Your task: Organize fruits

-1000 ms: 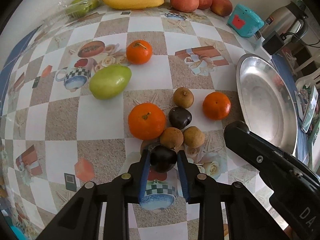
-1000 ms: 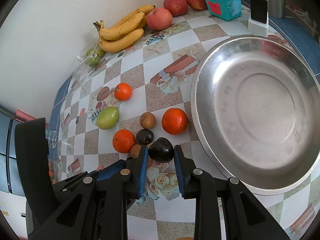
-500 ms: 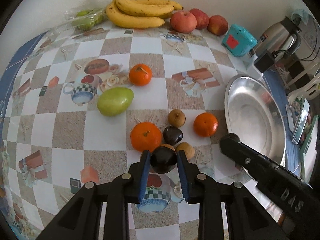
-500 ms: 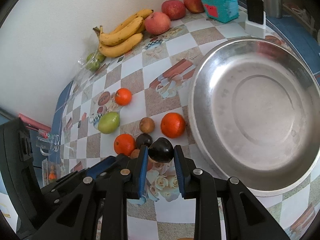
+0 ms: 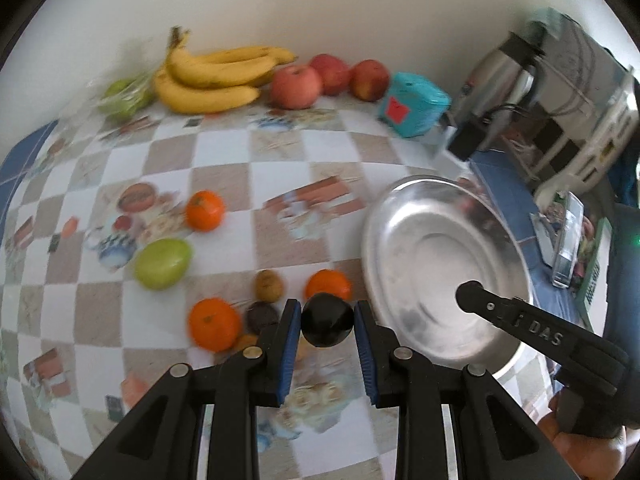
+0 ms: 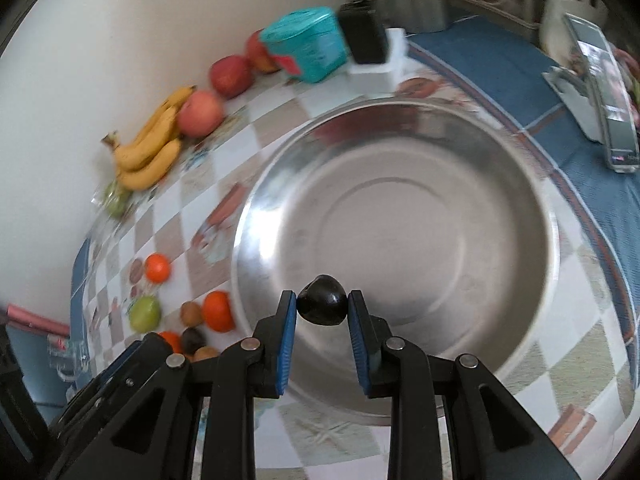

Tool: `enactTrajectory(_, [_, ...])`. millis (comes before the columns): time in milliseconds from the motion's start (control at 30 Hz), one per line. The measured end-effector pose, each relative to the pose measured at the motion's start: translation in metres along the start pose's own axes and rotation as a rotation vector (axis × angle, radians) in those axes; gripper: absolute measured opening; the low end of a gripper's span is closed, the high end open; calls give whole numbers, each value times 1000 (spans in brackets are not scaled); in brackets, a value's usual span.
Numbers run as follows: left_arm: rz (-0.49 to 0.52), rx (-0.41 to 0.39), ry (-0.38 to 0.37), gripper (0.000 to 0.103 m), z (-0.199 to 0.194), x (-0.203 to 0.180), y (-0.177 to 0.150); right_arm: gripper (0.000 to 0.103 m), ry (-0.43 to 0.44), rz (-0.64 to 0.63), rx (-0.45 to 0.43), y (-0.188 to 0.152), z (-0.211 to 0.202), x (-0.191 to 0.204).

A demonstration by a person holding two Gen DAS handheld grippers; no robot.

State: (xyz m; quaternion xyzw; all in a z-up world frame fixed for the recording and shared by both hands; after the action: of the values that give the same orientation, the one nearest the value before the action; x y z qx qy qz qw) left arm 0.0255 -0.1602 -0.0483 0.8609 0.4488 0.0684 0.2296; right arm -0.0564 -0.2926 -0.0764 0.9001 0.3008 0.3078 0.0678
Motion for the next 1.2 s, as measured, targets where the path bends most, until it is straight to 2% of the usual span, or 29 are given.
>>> enactTrajectory(400, [62, -24, -88, 29, 21, -56, 4, 27, -60, 84, -36, 9, -13, -41])
enactTrajectory(533, [40, 17, -106, 29, 33, -59, 0, 27, -70, 94, -30, 10, -13, -47])
enactTrajectory(733, [41, 26, -107, 31, 34, -61, -2, 27, -84, 96, -32, 10, -14, -49])
enactTrajectory(767, [39, 28, -109, 32, 34, -61, -2, 27, -85, 95, -31, 10, -15, -49])
enactTrajectory(900, [30, 26, -114, 47, 32, -59, -1, 27, -94, 99, -27, 10, -14, -50])
enactTrajectory(967, [26, 23, -116, 47, 30, -59, 0, 28, -96, 96, -28, 11, -14, -50])
enactTrajectory(1067, [21, 11, -112, 50, 26, -56, 2, 40, -110, 83, -30, 12, -15, -49])
enactTrajectory(1133, [13, 3, -101, 65, 23, -52, 4, 51, -128, 72, -32, 13, -15, -49])
enactTrajectory(1200, [7, -5, -80, 66, 21, -48, 6, 55, -139, 61, -35, 14, -16, -49])
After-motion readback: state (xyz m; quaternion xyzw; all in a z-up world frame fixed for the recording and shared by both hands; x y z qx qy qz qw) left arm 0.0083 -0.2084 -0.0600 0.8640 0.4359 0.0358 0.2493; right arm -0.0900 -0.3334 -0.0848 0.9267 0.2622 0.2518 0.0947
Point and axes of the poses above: each gripper's, at about its wrist camera, not at the fingertips, and z roughly the way its jaws point, x to its left, y to its top, the point moved 8 cm from there along z, roughly the way its jaws point, and after that the axes turned 10 degrees about y, right-handed, at the moved point
